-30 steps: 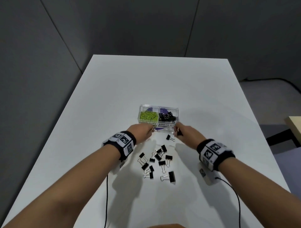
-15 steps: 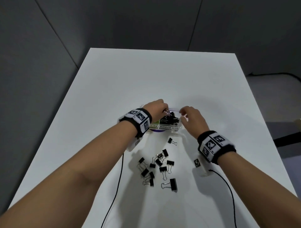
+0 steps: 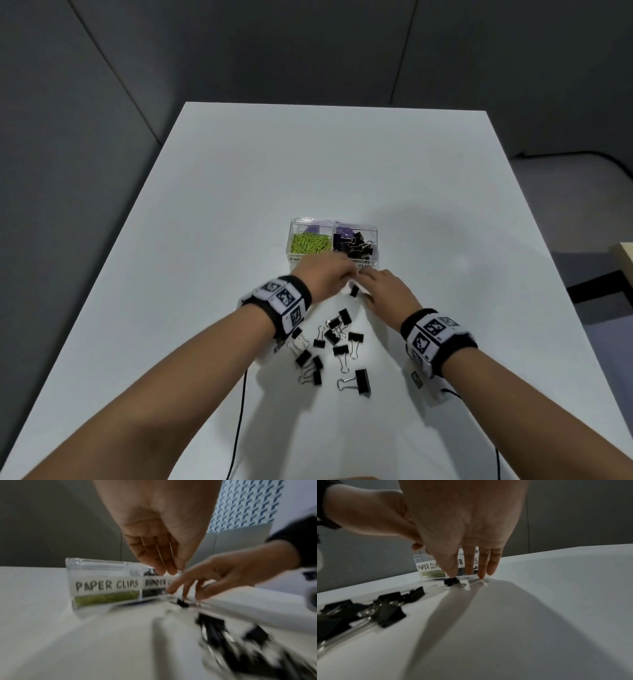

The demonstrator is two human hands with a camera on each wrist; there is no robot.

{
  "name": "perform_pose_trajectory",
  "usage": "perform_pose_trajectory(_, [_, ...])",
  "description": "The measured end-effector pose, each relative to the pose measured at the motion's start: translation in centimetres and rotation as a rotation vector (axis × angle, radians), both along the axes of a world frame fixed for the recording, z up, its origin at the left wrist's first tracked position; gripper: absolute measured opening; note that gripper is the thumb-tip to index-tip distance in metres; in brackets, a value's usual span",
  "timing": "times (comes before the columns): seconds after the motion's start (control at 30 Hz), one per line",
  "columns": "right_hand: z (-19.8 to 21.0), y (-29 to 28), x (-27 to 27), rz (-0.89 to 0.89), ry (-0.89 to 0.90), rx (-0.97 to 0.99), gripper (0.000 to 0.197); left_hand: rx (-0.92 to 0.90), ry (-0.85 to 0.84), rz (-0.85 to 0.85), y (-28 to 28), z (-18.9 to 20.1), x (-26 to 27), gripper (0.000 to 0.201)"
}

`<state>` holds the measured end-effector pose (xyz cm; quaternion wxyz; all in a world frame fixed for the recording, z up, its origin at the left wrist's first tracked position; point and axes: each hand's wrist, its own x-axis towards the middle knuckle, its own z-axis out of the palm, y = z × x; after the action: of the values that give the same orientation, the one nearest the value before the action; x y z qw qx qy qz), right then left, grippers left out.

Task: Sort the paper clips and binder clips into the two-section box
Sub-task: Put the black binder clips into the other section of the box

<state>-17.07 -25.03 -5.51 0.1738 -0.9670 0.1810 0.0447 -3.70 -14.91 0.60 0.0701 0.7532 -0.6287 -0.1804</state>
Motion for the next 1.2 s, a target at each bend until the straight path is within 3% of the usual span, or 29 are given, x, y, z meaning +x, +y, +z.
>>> perform_pose_trajectory(0.2, [-0.3,1.0,-1.3,0.049,-0.023,-0.115,0.009,0.157,-0.062,-0.071,4.0,-4.2,-2.5,0.039])
perform_pose_trajectory(0.43, [-0.3,1.6,-3.0,-0.131,0.139,0.010,0.017,0.175,-0.071,-0.017,3.6,-4.8,-4.1,0.028])
perform_pose_trajectory(0.57, [0.1,1.8,-3.2,-0.224,0.203,0.120,0.006,0.252,0.032,0.086,2.2,-4.5,-4.5,0.026])
perform_pose_trajectory(0.73, [0.3,1.8,-3.8,-0.269,0.195,0.218,0.006,0.270,0.131,0.139,1.7,-4.3,-4.0,0.029])
perform_pose_trajectory(0.93, [1.4,2.3,-4.1,-0.191,0.170,0.298,0.017,0.200,0.194,0.235,2.3,-4.1,-2.3,0.026])
perform_pose_trajectory(1.07, [1.5,3.4,-4.4,0.072,0.189,0.158,0.033,0.219,0.226,0.291,3.1,-4.4,-1.8,0.024])
perform_pose_trajectory(1.2, [0.6,3.9,-4.4,0.163,0.207,0.028,0.029,0.283,0.211,0.219,3.9,-4.9,-2.5,0.032])
